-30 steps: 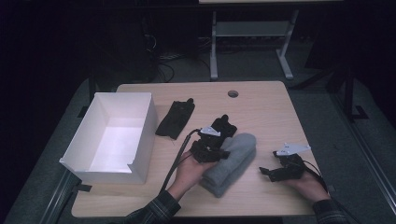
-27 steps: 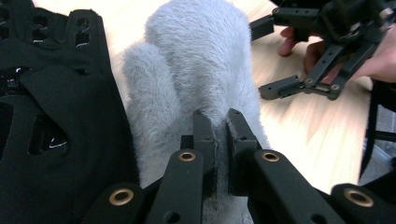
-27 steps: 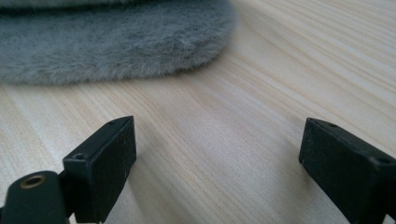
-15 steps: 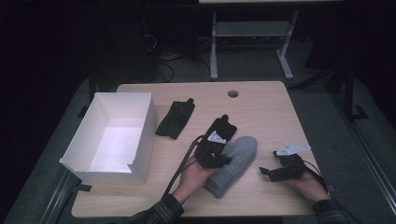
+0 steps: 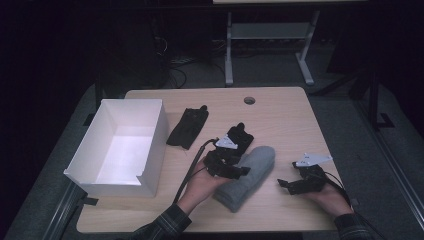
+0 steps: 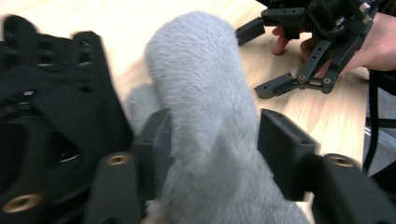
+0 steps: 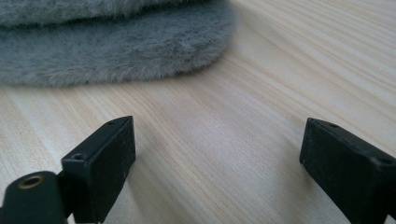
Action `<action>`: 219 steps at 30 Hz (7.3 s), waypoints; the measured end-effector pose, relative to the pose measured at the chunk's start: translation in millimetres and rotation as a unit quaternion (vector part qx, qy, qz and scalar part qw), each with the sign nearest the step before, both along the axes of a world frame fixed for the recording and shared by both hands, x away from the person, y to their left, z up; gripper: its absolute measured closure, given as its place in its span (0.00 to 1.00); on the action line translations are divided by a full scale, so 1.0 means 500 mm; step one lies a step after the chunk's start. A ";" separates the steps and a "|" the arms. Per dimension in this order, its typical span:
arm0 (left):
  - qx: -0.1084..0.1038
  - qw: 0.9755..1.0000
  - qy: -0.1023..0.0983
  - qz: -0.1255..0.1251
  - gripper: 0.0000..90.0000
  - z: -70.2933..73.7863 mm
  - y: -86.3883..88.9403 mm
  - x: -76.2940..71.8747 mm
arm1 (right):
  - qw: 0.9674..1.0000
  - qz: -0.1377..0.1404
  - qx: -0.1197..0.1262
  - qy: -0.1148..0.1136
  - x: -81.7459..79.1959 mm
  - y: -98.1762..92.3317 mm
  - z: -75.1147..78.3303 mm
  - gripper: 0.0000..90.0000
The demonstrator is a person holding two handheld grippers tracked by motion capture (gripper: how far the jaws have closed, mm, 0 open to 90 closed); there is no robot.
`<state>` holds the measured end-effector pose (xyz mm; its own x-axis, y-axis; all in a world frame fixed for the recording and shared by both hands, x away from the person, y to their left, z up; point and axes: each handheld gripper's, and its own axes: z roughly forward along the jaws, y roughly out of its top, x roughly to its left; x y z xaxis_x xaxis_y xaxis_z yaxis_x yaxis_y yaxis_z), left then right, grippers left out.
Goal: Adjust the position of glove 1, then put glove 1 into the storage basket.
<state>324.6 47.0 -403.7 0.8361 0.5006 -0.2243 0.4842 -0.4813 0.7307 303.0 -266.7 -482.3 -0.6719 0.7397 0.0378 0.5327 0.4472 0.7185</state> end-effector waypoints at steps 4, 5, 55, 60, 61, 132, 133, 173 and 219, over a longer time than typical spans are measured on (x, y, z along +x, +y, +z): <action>0.008 1.000 -0.004 0.013 0.87 0.009 0.032 -0.002 | 1.000 0.000 -0.001 -0.001 -0.001 0.001 0.006 0.27; 0.014 1.000 0.001 0.018 0.98 0.007 0.047 -0.004 | 1.000 -0.001 -0.006 -0.001 0.000 0.001 0.014 0.45; -0.003 1.000 0.030 0.006 0.24 -0.031 0.055 -0.020 | 1.000 0.017 0.002 0.011 0.055 0.057 0.022 0.43; 0.020 0.999 0.029 -0.004 0.19 -0.047 0.032 -0.032 | 1.000 0.013 0.003 0.004 0.032 0.041 0.024 0.40; 0.026 0.999 0.028 -0.006 0.18 -0.051 0.029 -0.033 | 1.000 0.012 0.001 0.008 0.026 0.040 0.022 0.38; -0.028 0.999 0.039 -0.005 0.77 0.053 0.114 0.011 | 1.000 0.005 0.004 -0.006 0.004 0.013 0.001 0.19; -0.028 0.999 0.036 -0.003 0.77 0.063 0.120 0.015 | 1.000 0.005 0.004 -0.005 0.004 0.013 0.001 0.19; -0.046 0.988 -0.028 0.145 0.77 0.299 0.416 0.075 | 1.000 0.004 0.004 -0.005 0.004 0.013 0.001 0.19; 0.076 0.946 0.121 0.291 0.76 0.004 0.629 0.149 | 1.000 -0.001 0.005 -0.005 0.005 0.013 0.001 0.19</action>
<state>399.0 361.3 -401.8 0.3423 0.9025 -0.2612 0.8434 -0.1727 0.5087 305.7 -260.2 -481.8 -0.6711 0.7404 0.0386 0.5261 0.4390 0.7284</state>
